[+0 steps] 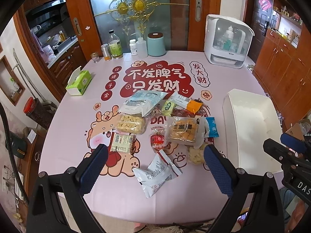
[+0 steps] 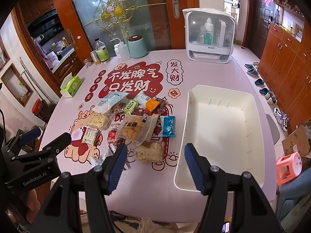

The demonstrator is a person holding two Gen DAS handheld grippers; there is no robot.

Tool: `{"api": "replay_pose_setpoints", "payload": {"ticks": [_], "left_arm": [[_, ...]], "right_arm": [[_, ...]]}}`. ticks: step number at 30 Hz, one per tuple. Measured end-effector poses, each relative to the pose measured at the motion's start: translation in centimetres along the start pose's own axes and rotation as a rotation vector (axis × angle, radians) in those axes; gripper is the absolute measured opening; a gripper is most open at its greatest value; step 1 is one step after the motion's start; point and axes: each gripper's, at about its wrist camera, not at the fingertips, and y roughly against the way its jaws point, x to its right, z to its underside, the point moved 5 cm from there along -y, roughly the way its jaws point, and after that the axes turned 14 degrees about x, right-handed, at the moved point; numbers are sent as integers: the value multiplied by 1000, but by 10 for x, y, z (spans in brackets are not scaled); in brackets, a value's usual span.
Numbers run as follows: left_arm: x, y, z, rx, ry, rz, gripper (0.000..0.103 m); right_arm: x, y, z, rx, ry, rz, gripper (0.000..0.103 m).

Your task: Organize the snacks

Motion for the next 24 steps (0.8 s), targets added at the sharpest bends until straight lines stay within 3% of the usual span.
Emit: {"api": "replay_pose_setpoints", "payload": {"ticks": [24], "left_arm": [[3, -11, 1, -29, -2, 49, 98]], "right_arm": [[-1, -9, 0, -12, 1, -2, 62]]}}
